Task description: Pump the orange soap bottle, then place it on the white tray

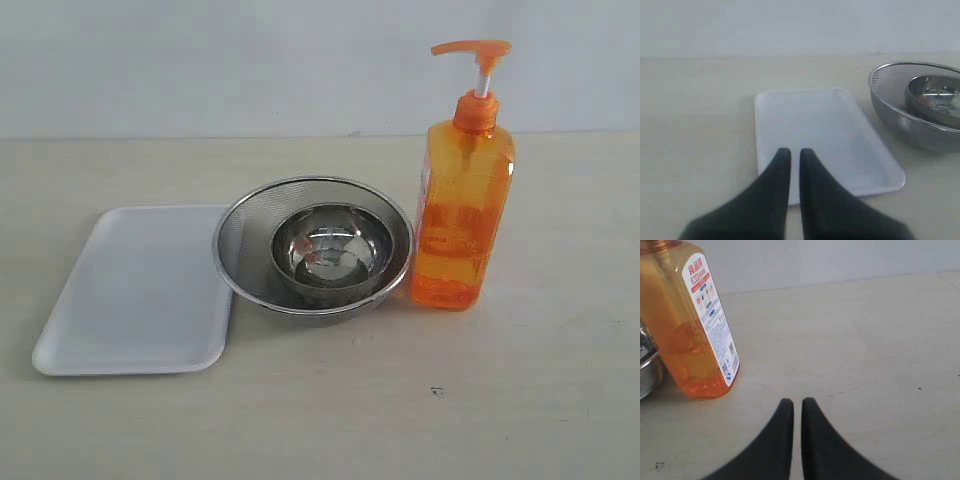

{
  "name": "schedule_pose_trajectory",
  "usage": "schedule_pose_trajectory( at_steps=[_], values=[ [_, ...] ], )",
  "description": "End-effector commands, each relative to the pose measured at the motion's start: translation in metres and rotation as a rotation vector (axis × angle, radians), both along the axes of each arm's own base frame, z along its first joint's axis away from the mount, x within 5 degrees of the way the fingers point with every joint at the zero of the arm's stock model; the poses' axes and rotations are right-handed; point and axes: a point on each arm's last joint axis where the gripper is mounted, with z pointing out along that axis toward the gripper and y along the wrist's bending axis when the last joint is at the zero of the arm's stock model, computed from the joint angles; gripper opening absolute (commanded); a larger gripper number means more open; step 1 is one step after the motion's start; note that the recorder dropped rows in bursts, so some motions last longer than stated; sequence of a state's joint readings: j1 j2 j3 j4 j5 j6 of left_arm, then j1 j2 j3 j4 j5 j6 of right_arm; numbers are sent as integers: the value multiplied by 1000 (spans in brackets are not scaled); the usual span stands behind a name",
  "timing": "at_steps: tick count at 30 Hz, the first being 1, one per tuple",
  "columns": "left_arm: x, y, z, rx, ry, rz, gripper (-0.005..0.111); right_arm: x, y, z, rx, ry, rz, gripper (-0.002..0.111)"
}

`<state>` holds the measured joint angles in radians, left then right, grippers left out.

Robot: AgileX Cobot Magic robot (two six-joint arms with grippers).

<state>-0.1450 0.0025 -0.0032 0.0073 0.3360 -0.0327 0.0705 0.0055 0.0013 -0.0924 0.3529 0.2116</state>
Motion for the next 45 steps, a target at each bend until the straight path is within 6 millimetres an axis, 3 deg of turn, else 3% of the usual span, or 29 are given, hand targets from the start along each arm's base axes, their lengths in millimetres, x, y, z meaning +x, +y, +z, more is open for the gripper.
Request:
schedule_pose_trajectory(
  at_steps=[1,20,33,39,41,45],
  values=[
    [0,0,0,-4,-5,2,6,0,0,2,-2,-16,0,3],
    [0,0,0,-4,-5,2,6,0,-1,4,-38,-42,3,3],
    [0,0,0,-4,-5,2,6,3,2,25,-70,-275,28,3],
    [0,0,0,-4,-5,2,6,0,5,44,-33,-494,55,3],
    [0,0,0,-4,-5,2,6,-2,6,53,6,-590,69,3],
    [0,0,0,-4,-5,2,6,-9,8,68,271,-748,125,3]
  ],
)
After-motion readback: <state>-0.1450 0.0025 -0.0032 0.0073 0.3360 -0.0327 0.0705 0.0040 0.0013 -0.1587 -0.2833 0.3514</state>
